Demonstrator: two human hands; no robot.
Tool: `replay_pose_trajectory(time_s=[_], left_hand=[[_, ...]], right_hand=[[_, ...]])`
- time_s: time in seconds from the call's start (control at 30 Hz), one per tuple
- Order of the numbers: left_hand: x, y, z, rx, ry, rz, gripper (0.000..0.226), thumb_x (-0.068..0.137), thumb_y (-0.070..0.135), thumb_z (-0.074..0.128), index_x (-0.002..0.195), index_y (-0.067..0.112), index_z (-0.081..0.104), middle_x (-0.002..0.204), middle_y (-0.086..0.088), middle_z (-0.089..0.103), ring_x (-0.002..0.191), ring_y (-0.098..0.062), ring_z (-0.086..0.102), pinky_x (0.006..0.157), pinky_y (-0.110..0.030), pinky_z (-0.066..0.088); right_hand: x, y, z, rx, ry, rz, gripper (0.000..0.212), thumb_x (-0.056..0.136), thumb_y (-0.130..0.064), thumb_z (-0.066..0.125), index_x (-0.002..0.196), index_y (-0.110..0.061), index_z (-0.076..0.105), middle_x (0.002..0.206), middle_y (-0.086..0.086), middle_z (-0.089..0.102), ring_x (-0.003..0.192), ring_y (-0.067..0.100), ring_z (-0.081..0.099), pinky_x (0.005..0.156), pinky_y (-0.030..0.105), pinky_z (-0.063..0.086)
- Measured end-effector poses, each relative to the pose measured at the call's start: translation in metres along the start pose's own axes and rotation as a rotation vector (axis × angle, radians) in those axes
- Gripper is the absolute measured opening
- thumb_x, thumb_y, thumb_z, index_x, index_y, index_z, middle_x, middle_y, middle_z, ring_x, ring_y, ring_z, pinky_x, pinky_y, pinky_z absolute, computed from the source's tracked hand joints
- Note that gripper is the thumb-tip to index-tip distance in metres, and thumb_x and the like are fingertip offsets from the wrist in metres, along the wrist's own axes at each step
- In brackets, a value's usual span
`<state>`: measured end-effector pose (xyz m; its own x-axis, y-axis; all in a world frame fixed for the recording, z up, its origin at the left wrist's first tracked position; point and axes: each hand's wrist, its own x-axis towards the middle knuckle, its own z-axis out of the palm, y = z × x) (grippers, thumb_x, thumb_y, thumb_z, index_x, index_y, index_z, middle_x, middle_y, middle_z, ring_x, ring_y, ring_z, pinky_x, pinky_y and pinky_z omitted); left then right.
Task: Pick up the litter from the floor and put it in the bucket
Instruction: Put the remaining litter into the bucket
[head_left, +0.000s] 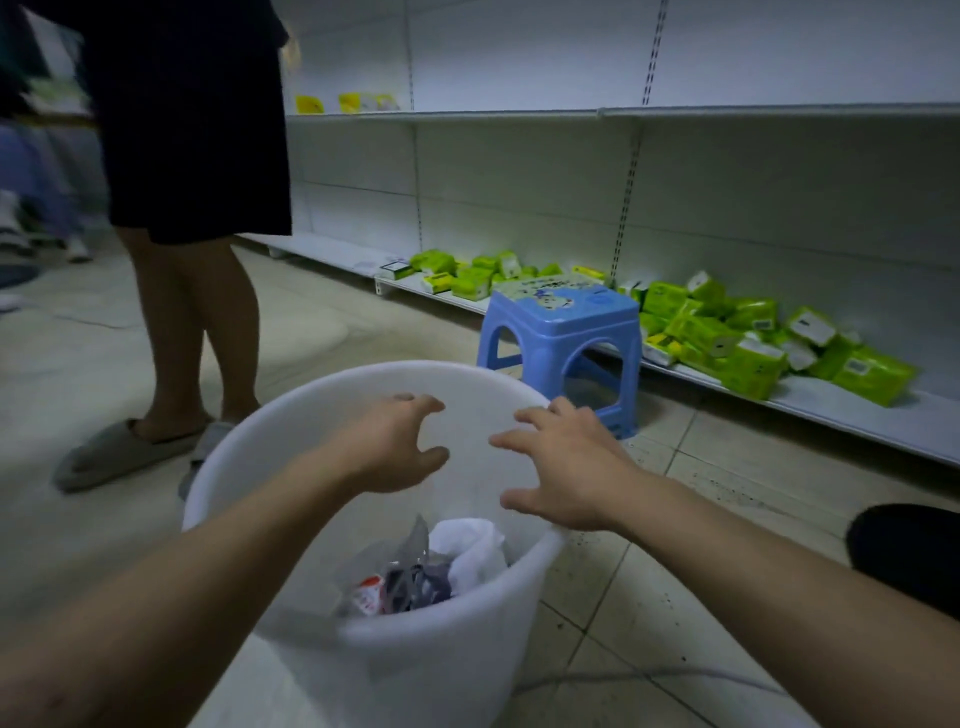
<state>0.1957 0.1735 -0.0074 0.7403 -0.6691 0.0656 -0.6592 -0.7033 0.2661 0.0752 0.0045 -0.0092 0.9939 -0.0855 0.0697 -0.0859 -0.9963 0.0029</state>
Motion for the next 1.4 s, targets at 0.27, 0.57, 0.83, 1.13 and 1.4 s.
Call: replay_pose_trajectory(time_s=[0.27, 0.57, 0.83, 1.13, 1.4], left_hand=[[0.01, 0.087, 0.013, 0.005, 0.113, 0.3, 0.062, 0.081, 0.055, 0.059, 0.135, 0.026, 0.045, 0.137, -0.002, 0.052, 0.123, -0.02, 0.048, 0.099, -0.035, 0.04], [0.01, 0.211, 0.083, 0.169, 0.035, 0.598, 0.06, 0.082, 0.052, 0.057, 0.132, 0.02, 0.047, 0.126, -0.005, 0.057, 0.115, -0.025, 0.052, 0.093, -0.041, 0.046], [-0.02, 0.271, 0.221, 0.22, -0.357, 0.496, 0.067, 0.081, 0.056, 0.057, 0.137, 0.022, 0.041, 0.133, -0.006, 0.053, 0.119, -0.026, 0.049, 0.096, -0.04, 0.042], [-0.077, 0.255, 0.353, 0.154, -0.634, 0.223, 0.071, 0.08, 0.045, 0.064, 0.141, 0.028, 0.032, 0.131, -0.008, 0.051, 0.111, -0.027, 0.054, 0.089, -0.043, 0.05], [-0.097, 0.24, 0.393, 0.201, -0.477, 0.152, 0.041, 0.087, 0.038, 0.053, 0.125, 0.025, 0.046, 0.109, -0.003, 0.063, 0.096, -0.021, 0.059, 0.086, -0.037, 0.044]], right_hand=[[-0.035, 0.071, -0.015, 0.196, 0.062, 0.163, 0.083, 0.078, -0.062, 0.061, 0.148, -0.037, 0.023, 0.157, -0.002, 0.026, 0.143, 0.021, 0.022, 0.116, 0.044, 0.023], [-0.149, 0.171, 0.016, 0.102, -0.061, 0.343, 0.086, 0.077, -0.061, 0.062, 0.149, -0.031, 0.024, 0.155, 0.001, 0.031, 0.14, 0.024, 0.029, 0.114, 0.041, 0.029], [-0.255, 0.215, 0.127, 0.318, -0.265, 0.528, 0.085, 0.08, -0.057, 0.063, 0.15, -0.031, 0.023, 0.158, 0.001, 0.025, 0.141, 0.025, 0.027, 0.114, 0.04, 0.026], [-0.322, 0.212, 0.227, 0.388, -0.472, 0.731, 0.082, 0.077, -0.053, 0.067, 0.146, -0.027, 0.033, 0.147, 0.008, 0.038, 0.133, 0.029, 0.036, 0.107, 0.039, 0.033], [-0.344, 0.205, 0.26, 0.339, -0.513, 0.733, 0.075, 0.074, -0.054, 0.068, 0.137, -0.023, 0.041, 0.133, 0.008, 0.051, 0.12, 0.028, 0.05, 0.098, 0.036, 0.039]])
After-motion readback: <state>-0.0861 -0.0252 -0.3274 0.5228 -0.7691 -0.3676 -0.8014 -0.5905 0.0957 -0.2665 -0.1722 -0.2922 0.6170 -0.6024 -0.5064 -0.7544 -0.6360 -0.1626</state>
